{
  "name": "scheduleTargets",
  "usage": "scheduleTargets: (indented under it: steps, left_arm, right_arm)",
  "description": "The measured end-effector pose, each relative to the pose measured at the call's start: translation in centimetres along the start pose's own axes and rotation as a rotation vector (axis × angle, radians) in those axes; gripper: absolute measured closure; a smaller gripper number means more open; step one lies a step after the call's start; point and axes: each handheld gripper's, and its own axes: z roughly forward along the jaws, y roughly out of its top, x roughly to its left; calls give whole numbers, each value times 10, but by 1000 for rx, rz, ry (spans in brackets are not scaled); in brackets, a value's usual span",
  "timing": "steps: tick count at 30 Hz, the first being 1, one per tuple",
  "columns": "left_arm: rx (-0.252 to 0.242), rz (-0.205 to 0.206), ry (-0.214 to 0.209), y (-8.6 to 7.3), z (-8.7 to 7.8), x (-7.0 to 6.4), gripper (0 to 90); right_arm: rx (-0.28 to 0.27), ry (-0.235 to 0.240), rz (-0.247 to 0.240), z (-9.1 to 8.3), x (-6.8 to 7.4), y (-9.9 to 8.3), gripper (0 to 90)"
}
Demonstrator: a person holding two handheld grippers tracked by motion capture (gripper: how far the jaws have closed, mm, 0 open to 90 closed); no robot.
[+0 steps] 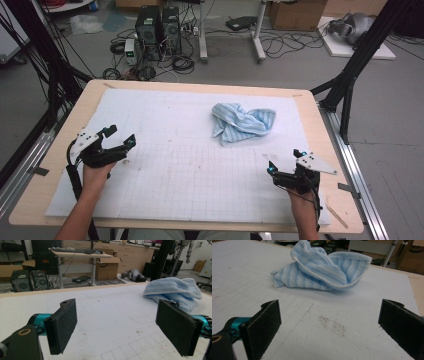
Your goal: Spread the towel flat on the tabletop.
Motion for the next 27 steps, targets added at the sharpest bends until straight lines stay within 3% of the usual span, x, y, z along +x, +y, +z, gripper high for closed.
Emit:
scheduleTargets:
  steps: [5, 19, 24, 27]
  left_arm:
    - [12, 21, -21, -1, 4, -5, 180]
    - [38, 26, -29, -4, 6, -7, 180]
    - [35, 34, -29, -3, 5, -8, 180]
    - [28, 36, -24, -1, 4, -8, 180]
  right_arm:
    - [0, 3, 4, 1, 0, 1, 36]
    - [23, 9, -7, 1, 2, 1, 36]
    - [23, 25, -8, 4, 3, 1, 36]
    - [15, 63, 9, 7, 6, 5, 36]
